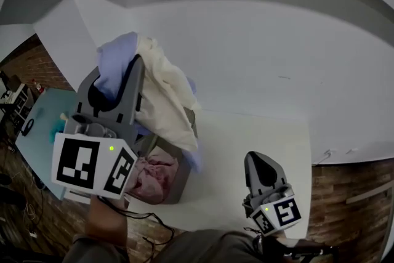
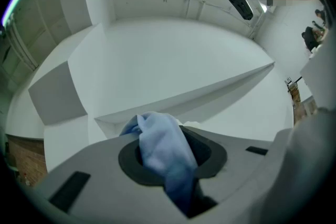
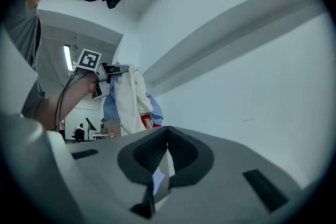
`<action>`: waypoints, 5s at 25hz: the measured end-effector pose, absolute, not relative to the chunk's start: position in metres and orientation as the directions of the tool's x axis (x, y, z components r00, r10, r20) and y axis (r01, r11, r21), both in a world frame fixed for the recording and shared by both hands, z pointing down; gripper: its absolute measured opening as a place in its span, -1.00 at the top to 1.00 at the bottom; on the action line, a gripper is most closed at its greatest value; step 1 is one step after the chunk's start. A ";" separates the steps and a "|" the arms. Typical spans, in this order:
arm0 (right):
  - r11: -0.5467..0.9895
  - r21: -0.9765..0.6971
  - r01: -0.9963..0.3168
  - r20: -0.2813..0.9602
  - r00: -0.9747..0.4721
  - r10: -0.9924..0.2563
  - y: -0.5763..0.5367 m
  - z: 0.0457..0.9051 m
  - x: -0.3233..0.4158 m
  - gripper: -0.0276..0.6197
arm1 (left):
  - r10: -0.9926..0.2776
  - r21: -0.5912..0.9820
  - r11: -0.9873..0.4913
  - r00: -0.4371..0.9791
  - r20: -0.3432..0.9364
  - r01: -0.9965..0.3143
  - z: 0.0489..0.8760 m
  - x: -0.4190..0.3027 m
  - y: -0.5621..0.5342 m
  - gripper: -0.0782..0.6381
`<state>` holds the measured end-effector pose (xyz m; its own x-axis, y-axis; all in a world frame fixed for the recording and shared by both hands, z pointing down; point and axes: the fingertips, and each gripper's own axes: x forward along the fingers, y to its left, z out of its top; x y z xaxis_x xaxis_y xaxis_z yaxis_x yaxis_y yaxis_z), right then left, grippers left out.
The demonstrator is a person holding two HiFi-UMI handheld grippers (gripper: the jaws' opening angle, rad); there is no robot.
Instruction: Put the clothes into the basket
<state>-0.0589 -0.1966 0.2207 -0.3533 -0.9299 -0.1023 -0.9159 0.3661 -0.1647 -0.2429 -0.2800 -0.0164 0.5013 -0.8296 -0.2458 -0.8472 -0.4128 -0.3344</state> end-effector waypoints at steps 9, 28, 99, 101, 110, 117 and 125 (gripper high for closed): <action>0.375 -0.188 -0.908 -0.059 -0.371 -0.927 -0.224 0.230 -0.083 0.90 | -0.863 -0.356 -0.283 0.399 -0.311 -0.891 -0.058 -0.308 -0.310 0.54; 0.369 -0.184 -0.911 0.052 -0.384 -0.922 -0.244 0.257 -0.111 0.90 | -0.903 -0.300 -0.325 0.389 -0.185 -0.897 0.011 -0.343 -0.359 0.53; 0.677 -0.243 -0.695 0.033 -0.703 -0.710 -0.085 0.289 -0.106 0.89 | -0.869 -0.041 -0.257 0.212 0.448 -0.966 0.256 -0.278 -0.087 -0.02; 0.679 -0.232 -0.696 0.024 -0.702 -0.711 -0.072 0.285 -0.103 0.89 | -0.881 -0.043 -0.250 0.209 0.425 -0.967 0.250 -0.276 -0.075 -0.02; 0.658 -0.172 -0.733 -0.033 -0.663 -0.748 -0.031 0.258 -0.066 0.90 | -0.938 -0.015 -0.261 0.249 0.242 -0.965 0.203 -0.242 -0.043 -0.01; 0.646 -0.100 -0.757 -0.080 -0.641 -0.764 -0.018 0.232 -0.047 0.90 | -0.972 0.045 -0.226 0.229 0.057 -0.973 0.167 -0.232 -0.023 0.65; 0.625 -0.017 -0.781 -0.137 -0.617 -0.775 -0.019 0.197 -0.035 0.90 | -0.974 0.033 -0.223 0.221 -0.055 -0.974 0.152 -0.218 -0.011 0.76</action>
